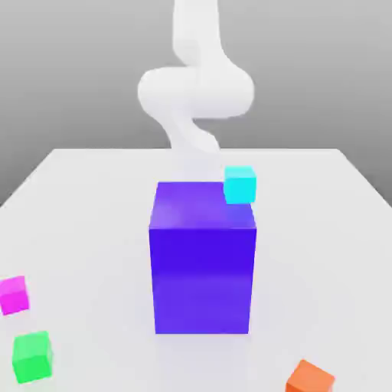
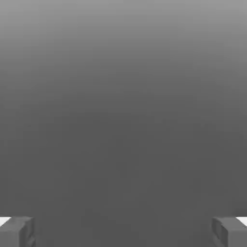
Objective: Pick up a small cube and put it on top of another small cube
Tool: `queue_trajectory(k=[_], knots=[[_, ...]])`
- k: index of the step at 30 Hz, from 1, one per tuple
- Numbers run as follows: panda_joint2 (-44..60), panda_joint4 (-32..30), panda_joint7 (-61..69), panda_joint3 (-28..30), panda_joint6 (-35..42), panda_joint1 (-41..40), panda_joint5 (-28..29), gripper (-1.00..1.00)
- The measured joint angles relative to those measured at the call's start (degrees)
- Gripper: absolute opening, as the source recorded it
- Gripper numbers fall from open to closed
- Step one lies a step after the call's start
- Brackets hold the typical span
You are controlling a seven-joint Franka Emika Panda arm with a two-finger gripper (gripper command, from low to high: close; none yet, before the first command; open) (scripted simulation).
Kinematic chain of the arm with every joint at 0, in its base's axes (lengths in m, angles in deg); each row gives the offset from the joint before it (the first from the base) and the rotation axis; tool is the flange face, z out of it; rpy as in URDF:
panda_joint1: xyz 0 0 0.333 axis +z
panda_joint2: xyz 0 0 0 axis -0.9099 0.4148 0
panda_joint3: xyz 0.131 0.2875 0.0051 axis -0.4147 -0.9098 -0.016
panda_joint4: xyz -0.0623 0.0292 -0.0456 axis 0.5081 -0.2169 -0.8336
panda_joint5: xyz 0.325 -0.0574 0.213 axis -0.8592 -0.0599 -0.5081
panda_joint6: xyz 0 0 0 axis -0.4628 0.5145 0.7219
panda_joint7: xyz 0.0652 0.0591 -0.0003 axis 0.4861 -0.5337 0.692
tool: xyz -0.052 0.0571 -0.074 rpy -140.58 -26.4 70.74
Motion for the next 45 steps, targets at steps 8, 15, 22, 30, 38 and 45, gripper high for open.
queue_trajectory(k=[8,15,22,30,38,45], knots=[[17.1,-3.0,1.4,10.5,-5.9,-1.4,-8.1,0.0],[31.7,-5.6,2.7,17.5,-10.9,-4.3,-15.1,0.0],[45.5,-8.4,1.8,21.6,-16.5,-11.3,-19.1,0.0],[59.0,-10.2,0.1,24.3,-24.4,-16.9,-21.0,0.0],[66.6,-8.1,5.6,16.3,-29.7,-23.5,-28.4,-1.0],[62.4,-9.4,2.2,20.6,-26.9,-20.2,-23.9,-1.0]])
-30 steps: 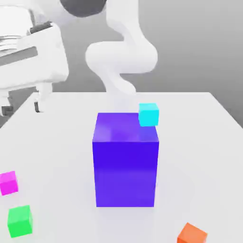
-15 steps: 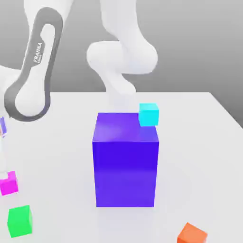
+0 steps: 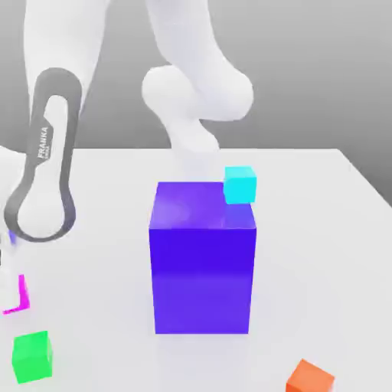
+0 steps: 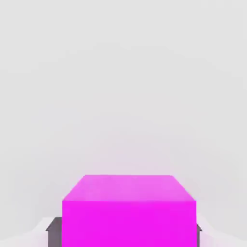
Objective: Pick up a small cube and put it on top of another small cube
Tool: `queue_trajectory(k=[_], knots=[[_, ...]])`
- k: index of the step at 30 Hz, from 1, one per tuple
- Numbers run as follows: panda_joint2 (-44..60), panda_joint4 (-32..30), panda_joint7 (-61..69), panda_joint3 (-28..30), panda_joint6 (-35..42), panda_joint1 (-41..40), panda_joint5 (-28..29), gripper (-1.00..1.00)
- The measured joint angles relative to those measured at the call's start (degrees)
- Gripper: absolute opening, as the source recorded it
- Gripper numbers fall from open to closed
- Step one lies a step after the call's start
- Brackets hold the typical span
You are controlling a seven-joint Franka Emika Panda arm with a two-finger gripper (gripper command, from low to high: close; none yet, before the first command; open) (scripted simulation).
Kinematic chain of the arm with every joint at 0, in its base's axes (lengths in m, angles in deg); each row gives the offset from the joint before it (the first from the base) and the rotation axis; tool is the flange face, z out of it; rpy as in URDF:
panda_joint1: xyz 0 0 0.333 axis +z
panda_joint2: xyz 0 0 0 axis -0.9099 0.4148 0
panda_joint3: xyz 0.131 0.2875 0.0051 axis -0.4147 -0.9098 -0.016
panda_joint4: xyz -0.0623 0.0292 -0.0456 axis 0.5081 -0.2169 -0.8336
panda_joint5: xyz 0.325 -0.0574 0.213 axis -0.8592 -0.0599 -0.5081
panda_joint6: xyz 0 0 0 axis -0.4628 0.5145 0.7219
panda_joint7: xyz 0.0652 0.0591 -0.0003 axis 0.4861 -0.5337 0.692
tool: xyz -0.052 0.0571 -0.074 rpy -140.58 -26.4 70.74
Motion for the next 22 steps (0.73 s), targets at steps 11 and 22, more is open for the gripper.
queue_trajectory(k=[11,22], knots=[[-8.2,4.3,12.2,-1.5,10.7,7.2,14.8,-1.0],[-1.2,8.6,26.2,-8.5,7.7,7.3,14.2,1.0]])
